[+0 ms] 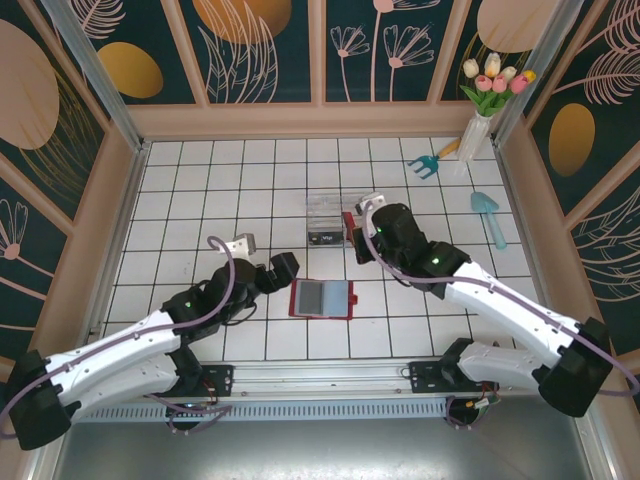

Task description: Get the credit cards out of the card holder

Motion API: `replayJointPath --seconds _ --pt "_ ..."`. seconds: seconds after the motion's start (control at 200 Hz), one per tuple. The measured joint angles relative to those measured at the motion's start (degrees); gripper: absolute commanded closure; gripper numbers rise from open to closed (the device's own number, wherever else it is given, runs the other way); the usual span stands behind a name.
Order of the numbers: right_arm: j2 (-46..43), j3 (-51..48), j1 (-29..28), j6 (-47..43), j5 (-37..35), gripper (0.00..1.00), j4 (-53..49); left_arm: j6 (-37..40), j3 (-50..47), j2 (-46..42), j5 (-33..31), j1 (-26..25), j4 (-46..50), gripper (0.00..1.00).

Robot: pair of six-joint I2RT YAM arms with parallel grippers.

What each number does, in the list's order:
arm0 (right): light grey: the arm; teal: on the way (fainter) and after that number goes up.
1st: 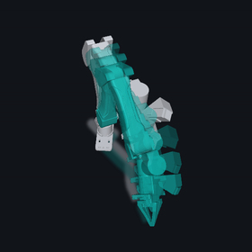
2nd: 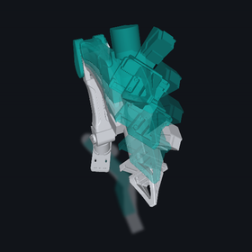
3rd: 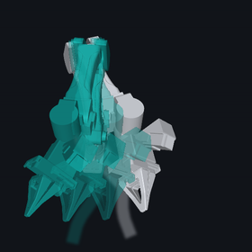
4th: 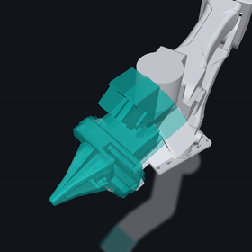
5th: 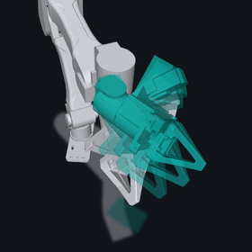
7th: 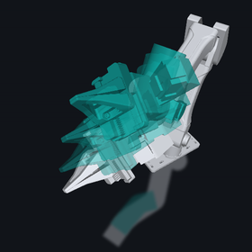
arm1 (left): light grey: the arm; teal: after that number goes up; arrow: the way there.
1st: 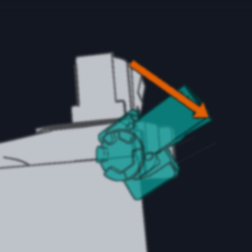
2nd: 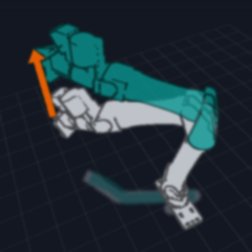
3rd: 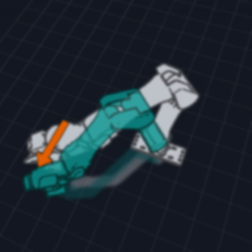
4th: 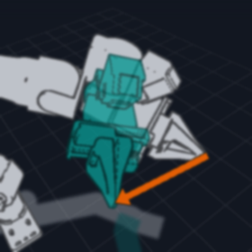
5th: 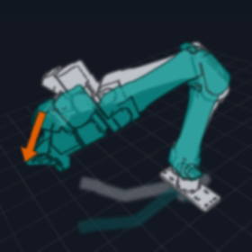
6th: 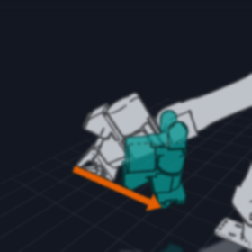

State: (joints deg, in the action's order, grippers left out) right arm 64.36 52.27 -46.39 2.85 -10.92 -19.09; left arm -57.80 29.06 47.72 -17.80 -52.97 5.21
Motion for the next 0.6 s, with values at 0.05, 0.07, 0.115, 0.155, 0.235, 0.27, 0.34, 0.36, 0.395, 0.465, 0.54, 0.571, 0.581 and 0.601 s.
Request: replayJointPath --seconds 0.05,0.07,0.115,0.155,0.235,0.27,0.34,0.36,0.395,0.465,0.54,0.571,0.581,0.601 --pt "1.14 0.04 -0.09 -4.90 -0.68 1.00 -0.28 0.81 0.00 -1.20 -0.87 0.00 1.01 0.01" --pt "1.77 0.11 -0.09 -7.28 -0.96 1.00 -0.48 1.20 0.00 -1.73 -1.16 0.09 1.46 0.02" --pt "3.13 0.37 -0.09 -10.91 -1.33 1.00 -0.96 1.86 0.00 -2.62 -1.84 0.13 2.36 0.01" --pt "4.94 1.01 -0.02 -14.75 -1.64 1.00 -1.84 2.32 0.00 -3.43 -2.25 0.15 2.97 0.01" --pt "8.44 1.95 0.07 -22.16 -1.73 1.00 -2.62 3.21 -0.24 -5.29 -2.73 0.15 3.52 0.02" --pt "9.84 2.01 0.11 -25.29 -1.79 1.00 -2.93 3.52 -0.55 -6.19 -2.91 0.15 3.61 0.02" --pt "12.50 1.99 0.37 -31.01 -1.99 1.00 -4.02 3.85 -1.36 -7.87 -3.10 0.15 3.80 0.01" --pt "13.25 1.99 0.61 -32.68 -2.03 1.00 -4.26 3.91 -1.62 -8.37 -3.17 0.15 3.91 0.02" --pt "14.36 1.99 1.14 -35.04 -1.88 1.00 -4.52 4.04 -2.10 -9.16 -3.26 0.15 4.02 0.02" --pt "16.02 2.03 2.73 -39.41 -1.46 1.00 -5.01 4.26 -3.28 -10.84 -3.28 0.15 4.07 0.02" --pt "17.40 2.60 4.59 -43.58 -1.20 1.00 -5.64 4.39 -4.46 -12.50 -3.26 0.15 4.11 0.01" --pt "18.01 3.13 5.33 -45.29 -1.01 1.00 -5.92 4.44 -4.81 -13.03 -3.26 0.15 4.13 0.01" --pt "18.12 3.26 5.51 -45.62 -1.01 1.00 -6.01 4.44 -4.92 -13.18 -3.26 0.15 4.13 0.01" --pt "18.49 3.65 5.88 -46.77 -0.98 1.00 -6.16 4.46 -5.03 -13.38 -3.26 0.15 4.15 0.02"
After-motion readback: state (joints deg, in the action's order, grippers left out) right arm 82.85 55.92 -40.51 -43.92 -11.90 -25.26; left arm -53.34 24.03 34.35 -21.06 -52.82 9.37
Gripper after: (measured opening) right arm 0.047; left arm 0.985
